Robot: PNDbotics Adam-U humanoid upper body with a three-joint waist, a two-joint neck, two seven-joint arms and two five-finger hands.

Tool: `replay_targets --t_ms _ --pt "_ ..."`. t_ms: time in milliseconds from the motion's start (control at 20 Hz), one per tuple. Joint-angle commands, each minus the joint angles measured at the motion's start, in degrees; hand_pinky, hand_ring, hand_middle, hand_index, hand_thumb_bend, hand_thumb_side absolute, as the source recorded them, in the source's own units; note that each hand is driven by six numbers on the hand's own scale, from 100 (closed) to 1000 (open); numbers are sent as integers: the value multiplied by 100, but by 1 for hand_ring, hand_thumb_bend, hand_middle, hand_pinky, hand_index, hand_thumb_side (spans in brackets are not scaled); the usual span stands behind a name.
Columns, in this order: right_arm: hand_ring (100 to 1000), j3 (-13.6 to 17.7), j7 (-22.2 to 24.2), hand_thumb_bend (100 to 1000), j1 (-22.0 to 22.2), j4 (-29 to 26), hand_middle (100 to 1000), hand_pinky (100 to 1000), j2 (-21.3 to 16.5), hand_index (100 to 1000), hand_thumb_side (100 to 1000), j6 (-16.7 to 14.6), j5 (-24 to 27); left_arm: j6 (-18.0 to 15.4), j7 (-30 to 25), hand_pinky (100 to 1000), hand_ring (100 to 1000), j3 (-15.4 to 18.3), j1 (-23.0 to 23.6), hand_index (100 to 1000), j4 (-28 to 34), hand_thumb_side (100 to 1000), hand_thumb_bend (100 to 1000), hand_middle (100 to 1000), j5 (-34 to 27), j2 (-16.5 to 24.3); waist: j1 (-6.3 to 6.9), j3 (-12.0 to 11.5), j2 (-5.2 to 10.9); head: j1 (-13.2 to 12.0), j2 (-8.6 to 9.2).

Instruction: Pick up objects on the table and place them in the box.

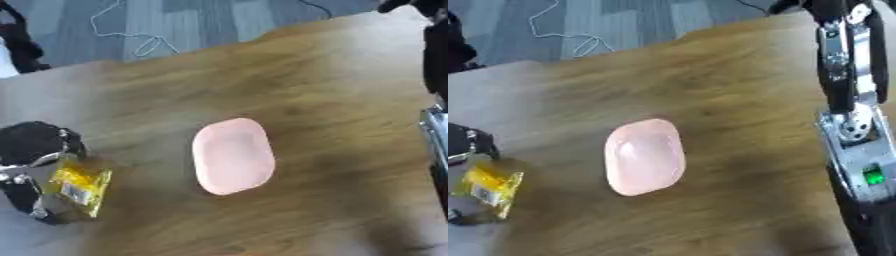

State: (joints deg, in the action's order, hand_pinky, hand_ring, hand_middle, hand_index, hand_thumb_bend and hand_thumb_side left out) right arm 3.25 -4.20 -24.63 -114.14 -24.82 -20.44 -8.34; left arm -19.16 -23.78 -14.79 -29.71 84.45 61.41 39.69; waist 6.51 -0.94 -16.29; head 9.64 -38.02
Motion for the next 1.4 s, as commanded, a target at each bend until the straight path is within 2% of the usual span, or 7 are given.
replay_targets --t_ms 50,300,450,1100,1200,1250,1400 --pt "688 58 -11 100 -22 -45 751 552 -68 834 922 -5 11 216 180 609 619 48 45 727 -99 323 751 617 -103 -418 -52 21 69 77 7" --pt "688 65 -17 100 -23 -45 751 552 -55 834 922 -4 10 421 430 581 600 147 53 708 -290 326 695 600 -190 -827 -60 28 70 93 11" --pt "688 63 -14 100 -23 -45 751 552 -51 834 921 -2 11 438 556 552 583 124 9 697 -400 362 572 587 -344 -972 -54 33 68 95 12" --pt "688 57 5 100 -47 -45 751 552 -53 834 921 -3 22 427 439 517 563 -154 -12 687 -285 376 563 573 -1200 -1193 6 68 45 138 -22" --pt "688 59 4 100 -51 -45 750 552 -60 834 920 -5 20 423 451 449 531 -169 11 666 -244 357 435 551 -1251 -1177 12 70 32 147 -37" --pt "688 60 4 100 -51 -45 750 553 -63 835 921 -5 20 443 493 364 484 -162 21 621 -226 289 147 511 -1272 -1165 14 70 26 154 -42" --pt "688 63 4 100 -51 -45 750 553 -70 835 921 -5 16 629 772 317 472 -151 72 589 -167 245 100 492 -1259 -1091 17 80 -3 168 -49"
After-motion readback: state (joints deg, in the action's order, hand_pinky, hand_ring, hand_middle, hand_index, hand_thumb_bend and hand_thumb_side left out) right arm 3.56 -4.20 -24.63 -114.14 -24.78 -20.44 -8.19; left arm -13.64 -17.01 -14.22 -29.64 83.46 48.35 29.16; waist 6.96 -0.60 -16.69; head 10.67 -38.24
